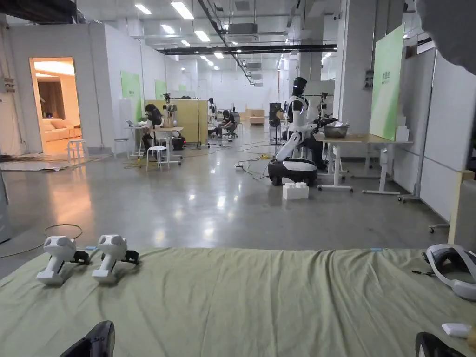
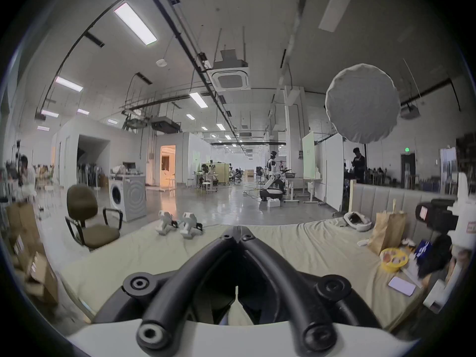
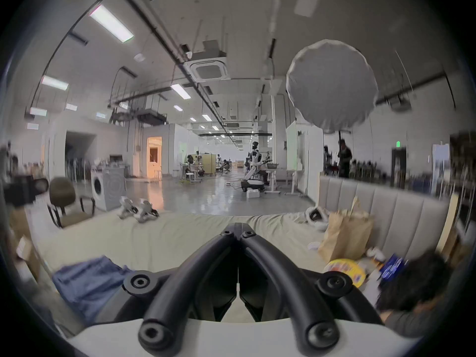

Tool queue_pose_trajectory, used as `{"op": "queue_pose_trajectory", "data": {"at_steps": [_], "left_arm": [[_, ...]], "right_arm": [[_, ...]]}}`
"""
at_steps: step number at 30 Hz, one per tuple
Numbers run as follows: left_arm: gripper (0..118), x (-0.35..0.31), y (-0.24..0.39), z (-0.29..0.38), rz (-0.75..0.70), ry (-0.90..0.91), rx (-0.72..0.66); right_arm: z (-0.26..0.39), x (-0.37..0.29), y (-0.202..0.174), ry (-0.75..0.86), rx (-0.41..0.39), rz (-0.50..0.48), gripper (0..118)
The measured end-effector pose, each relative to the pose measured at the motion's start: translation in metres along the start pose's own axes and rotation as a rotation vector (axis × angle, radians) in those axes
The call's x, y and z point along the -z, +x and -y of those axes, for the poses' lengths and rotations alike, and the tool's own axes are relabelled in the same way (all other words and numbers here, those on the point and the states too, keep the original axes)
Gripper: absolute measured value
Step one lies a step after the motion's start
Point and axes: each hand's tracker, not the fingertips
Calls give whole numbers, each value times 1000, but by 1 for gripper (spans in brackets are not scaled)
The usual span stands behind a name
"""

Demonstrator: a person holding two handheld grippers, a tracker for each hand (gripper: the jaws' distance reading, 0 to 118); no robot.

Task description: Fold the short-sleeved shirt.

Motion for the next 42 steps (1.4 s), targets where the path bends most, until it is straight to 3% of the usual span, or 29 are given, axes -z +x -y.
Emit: {"op": "queue_pose_trajectory", "data": {"at_steps": [2, 3, 5, 7, 8, 10, 12, 14, 15, 16, 17, 18, 20, 21, 23, 25, 27, 28, 29, 31, 34, 39, 42], "left_arm": [[2, 5, 11, -9, -25, 26, 293], [2, 10, 22, -6, -39, 34, 549], [2, 17, 39, 16, -52, 52, 1080], [2, 17, 40, 58, 12, 31, 1537], [2, 10, 45, 63, 65, 16, 1658], [2, -7, 40, 91, 305, -54, 1808], [2, -13, 19, 133, 410, -96, 1844], [2, -20, 15, 142, 443, -107, 1822], [2, -22, 12, 139, 422, -117, 1743], [2, -22, 17, 135, 400, -96, 1643], [2, -20, 13, 124, 339, -90, 1520], [2, -14, 10, 106, 263, -101, 1361], [2, -9, 29, 39, 120, -106, 990], [2, -6, 25, 18, 72, -120, 773], [2, -8, 9, -7, 79, -123, 341], [2, -9, -44, 17, 206, -92, -69], [2, -18, -57, 28, 218, -72, -271], [2, -26, -49, 34, 155, -76, -273], [2, -26, -51, 34, 151, -92, -242], [2, -24, -45, 30, 144, -124, -143], [2, -23, -39, 31, 166, -126, -194], [2, -21, -35, 31, 155, -130, -155], [2, -19, -37, 31, 159, -146, -160]], "right_arm": [[-8, 4, -8, 3, -227, -49, 2], [-7, 7, -15, 10, -419, -60, 2], [6, 13, -31, 11, -881, -31, 2], [36, 15, -37, 30, -1338, -96, 2], [53, 14, -36, 51, -1498, -130, 2], [86, 7, -28, 33, -1803, -288, 2], [113, -3, -25, 20, -1923, -419, 2], [129, -11, -20, 16, -1985, -495, 2], [130, -14, -22, 3, -1967, -501, 2], [125, -13, -24, 14, -1887, -459, 2], [118, -12, -25, 21, -1800, -416, 2], [104, -9, -30, 6, -1648, -349, 2], [68, 0, -36, -42, -1267, -232, 2], [47, 3, -32, -40, -1034, -166, 2], [22, 4, -18, -47, -588, -49, 2], [21, -6, 6, -81, -108, -65, 2], [34, -17, 21, -84, 172, -142, 2], [38, -22, 26, -67, 215, -179, 2], [39, -25, 23, -77, 209, -165, 2], [36, -24, 22, -107, 144, -93, 2], [33, -24, 19, -95, 149, -100, 2], [29, -24, 14, -102, 102, -117, 2], [31, -23, 12, -110, 121, -129, 2]]}}
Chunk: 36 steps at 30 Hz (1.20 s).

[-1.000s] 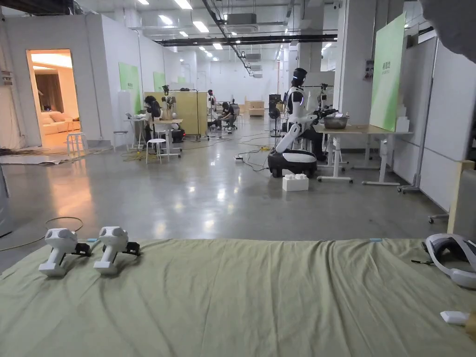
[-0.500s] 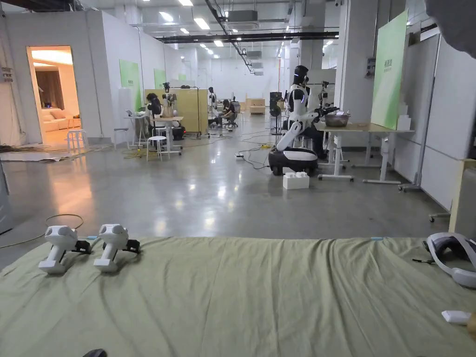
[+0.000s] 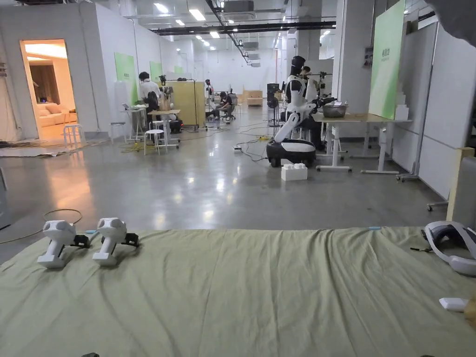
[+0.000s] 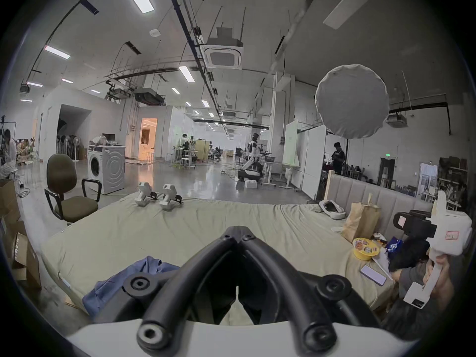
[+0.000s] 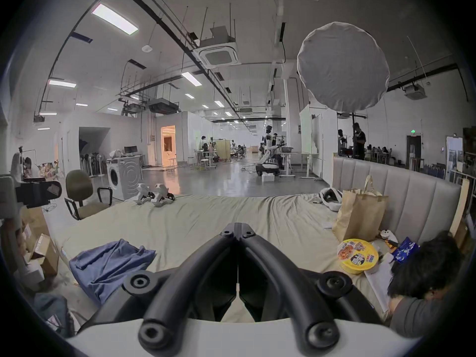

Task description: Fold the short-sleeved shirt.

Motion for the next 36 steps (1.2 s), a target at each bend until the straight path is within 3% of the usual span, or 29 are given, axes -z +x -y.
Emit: {"op": "queue_pose_trajectory", "data": {"at_steps": [2, 4, 6, 7, 8, 10, 14, 16, 18, 22, 25, 27, 31, 32, 34, 36], "left_arm": [[2, 1, -6, 1, 10, 0, -9], [22, 3, -13, 3, 7, -9, -29], [28, 4, -24, 4, 3, -30, -37], [51, 4, -29, 7, -14, -50, -29], [66, 5, -33, 9, -17, -65, -12], [70, 5, -41, 16, -36, -82, 37], [79, 27, -71, 35, -45, -199, -33], [99, 47, -89, 51, -82, -288, -66], [109, 69, -107, 71, -111, -351, -68], [116, 125, -142, 125, -134, -526, -105], [116, 162, -160, 165, -167, -627, -107], [116, 185, -166, 186, -136, -656, -49], [116, 220, -180, 220, -221, -758, 7], [115, 227, -184, 226, -224, -747, -6], [100, 237, -190, 234, -250, -781, -18], [99, 245, -192, 243, -246, -831, -29]], "right_arm": [[2, 1, -1, -6, 18, -7, 2], [4, 3, -1, -17, 15, -14, 2], [7, 4, -1, -30, 6, -25, 2], [5, 3, -6, -36, 3, -28, 2], [7, 4, -6, -41, 3, -30, 2], [13, 7, -6, -62, 15, -41, 2], [24, 13, -6, -115, 54, -61, 2], [29, 15, -7, -131, 58, -68, 2], [34, 17, -9, -159, 51, -78, 2], [47, 26, -8, -226, 48, -75, 2], [55, 33, -4, -277, 92, -63, 2], [60, 36, -2, -306, 109, -51, 2], [74, 40, 4, -387, 69, 11, 2], [77, 41, 6, -398, 70, 16, 2], [85, 43, 10, -446, 82, 33, 2], [93, 45, 14, -481, 90, 51, 2]]}}
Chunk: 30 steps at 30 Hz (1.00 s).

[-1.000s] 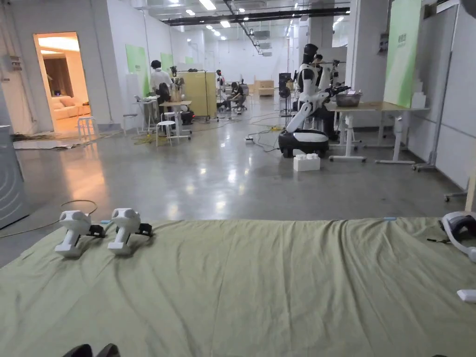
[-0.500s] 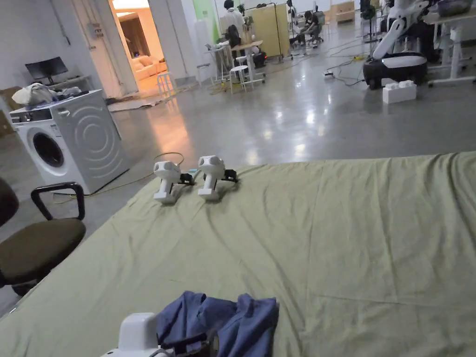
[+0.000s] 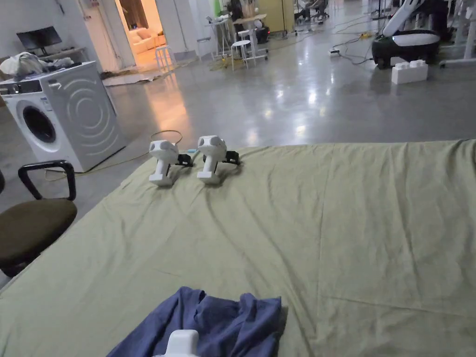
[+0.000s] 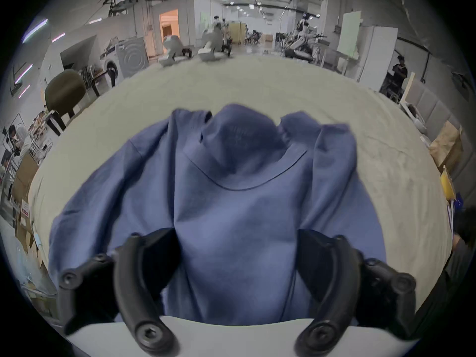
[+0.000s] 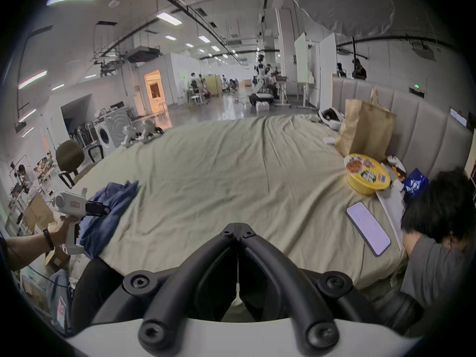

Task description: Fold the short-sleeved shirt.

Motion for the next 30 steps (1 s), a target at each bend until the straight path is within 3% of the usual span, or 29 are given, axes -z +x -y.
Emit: {"op": "queue_pose_trajectory", "data": {"at_steps": [5, 7, 8, 9, 10, 13, 16, 17, 24, 30], "left_arm": [[93, -5, 6, -4, -13, -3, 42], [72, -11, 10, -8, -12, -18, 42], [55, -13, 11, -10, -9, -22, 45], [23, -15, 10, -13, -12, -19, 46], [13, -14, 10, -15, -22, -18, 52], [13, -16, -3, -20, 20, -41, -74], [12, -43, -26, -35, 197, 65, -356], [12, -55, -26, -47, 195, 101, -406], [12, -134, 3, -156, 246, 340, -250], [12, -145, 112, -220, 371, 411, -2]], "right_arm": [[12, 10, 6, -54, 14, 9, 2], [13, 9, 5, -65, 22, -6, 2], [14, 8, 4, -63, 22, -12, 2], [15, 5, 3, -58, 20, -22, 2], [16, 3, 4, -52, 20, -33, 2], [19, -4, 4, -51, 22, -38, 2], [26, -13, 16, -45, 20, -34, 2], [28, -14, 21, -48, 25, -37, 2], [37, -26, 44, -30, 104, -4, 2], [43, -44, 59, -6, 135, 39, 2]]}}
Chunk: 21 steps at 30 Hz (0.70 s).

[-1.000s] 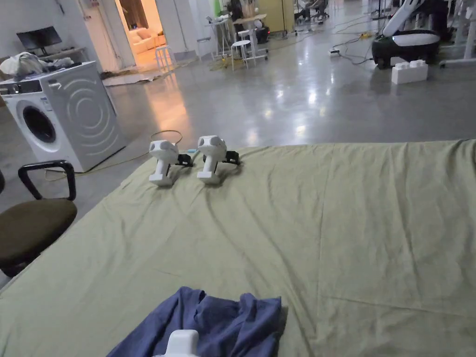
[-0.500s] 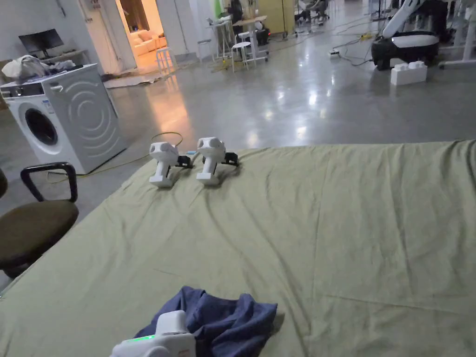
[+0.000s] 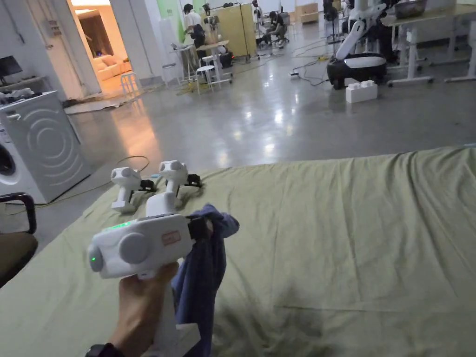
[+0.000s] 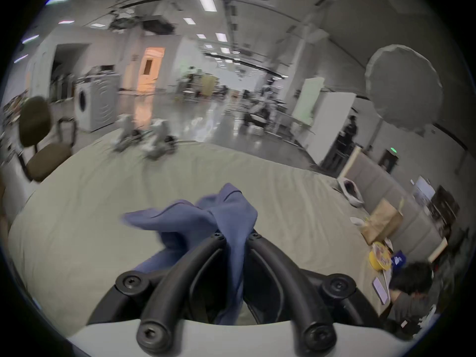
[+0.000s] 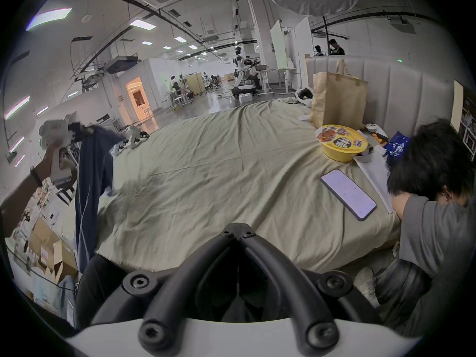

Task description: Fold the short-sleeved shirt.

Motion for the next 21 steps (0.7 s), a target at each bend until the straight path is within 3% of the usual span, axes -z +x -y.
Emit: {"op": "queue_pose_trajectory", "data": {"at_steps": [2, 6, 9, 13, 17, 18, 20, 21], "left_arm": [[12, 27, 47, 14, 35, -30, 100], [12, 73, 152, 100, 276, -189, 160], [12, 86, 222, 176, 467, -305, 144], [12, 79, 301, 260, 668, -484, 268], [13, 61, 342, 316, 688, -524, 443], [33, 60, 345, 322, 681, -526, 484], [97, 56, 335, 317, 680, -520, 431], [103, 49, 329, 310, 702, -514, 399]], "right_arm": [[0, -3, 3, 8, 21, 11, 2], [2, -8, 9, 24, 85, 20, 2], [3, -15, 9, 21, 74, 30, 2], [11, -23, 9, -5, 44, 49, 2], [26, -28, 9, -36, 44, 58, 2], [29, -28, 8, -43, 48, 58, 2], [32, -27, 9, -51, 70, 44, 2], [32, -26, 8, -47, 77, 36, 2]]}}
